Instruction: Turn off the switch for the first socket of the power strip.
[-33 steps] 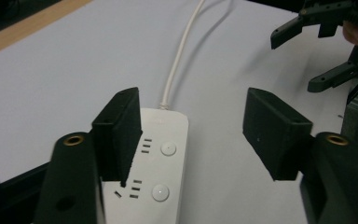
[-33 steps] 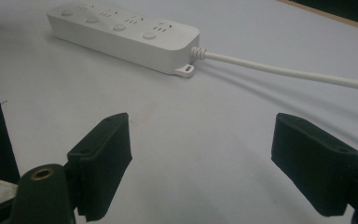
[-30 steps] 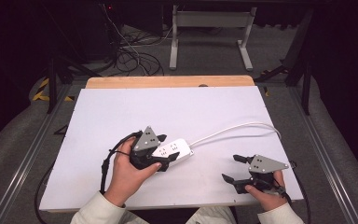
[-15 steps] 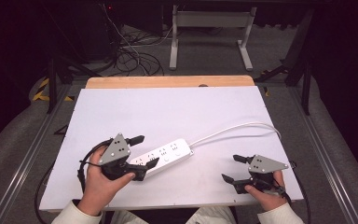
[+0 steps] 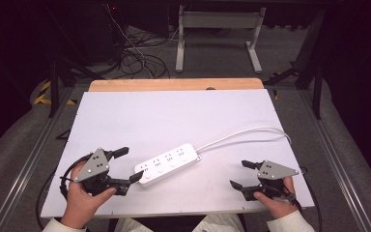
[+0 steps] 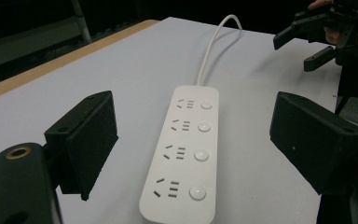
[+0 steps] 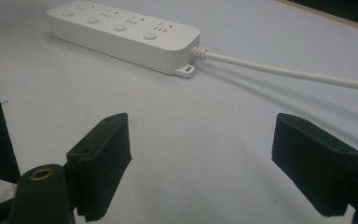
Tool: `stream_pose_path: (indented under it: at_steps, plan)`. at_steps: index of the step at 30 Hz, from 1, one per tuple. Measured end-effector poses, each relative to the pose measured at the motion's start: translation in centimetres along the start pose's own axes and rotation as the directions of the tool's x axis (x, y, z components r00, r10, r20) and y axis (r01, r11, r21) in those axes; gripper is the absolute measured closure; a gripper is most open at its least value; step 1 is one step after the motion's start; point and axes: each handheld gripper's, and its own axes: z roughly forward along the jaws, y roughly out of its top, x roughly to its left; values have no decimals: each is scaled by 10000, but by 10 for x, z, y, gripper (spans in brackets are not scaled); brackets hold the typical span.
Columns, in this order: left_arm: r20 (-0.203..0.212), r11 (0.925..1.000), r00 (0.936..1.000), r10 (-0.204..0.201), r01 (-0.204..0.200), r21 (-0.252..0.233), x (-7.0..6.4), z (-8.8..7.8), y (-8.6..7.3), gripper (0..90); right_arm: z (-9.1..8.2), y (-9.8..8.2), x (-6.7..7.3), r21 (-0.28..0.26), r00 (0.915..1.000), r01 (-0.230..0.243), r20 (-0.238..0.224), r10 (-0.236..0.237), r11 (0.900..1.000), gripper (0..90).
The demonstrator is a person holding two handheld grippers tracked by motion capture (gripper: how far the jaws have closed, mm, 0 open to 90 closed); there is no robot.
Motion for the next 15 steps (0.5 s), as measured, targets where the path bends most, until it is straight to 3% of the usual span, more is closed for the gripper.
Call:
stream_pose_path:
  at_steps: [6,10,15]
  plan:
    - [68,9996,9999,-95,97,-260,7,-8,-18,151,0,0,0,2,10000,7,-6,-7,10000,199]
    - [64,9998,10000,-35,36,-198,10,-9,-30,148,0,0,0,24,10000,17,3,-17,10000,198]
    - [164,9996,9996,-241,244,-150,15,-10,-45,148,0,-1,0,44,10000,40,12,-40,10000,198]
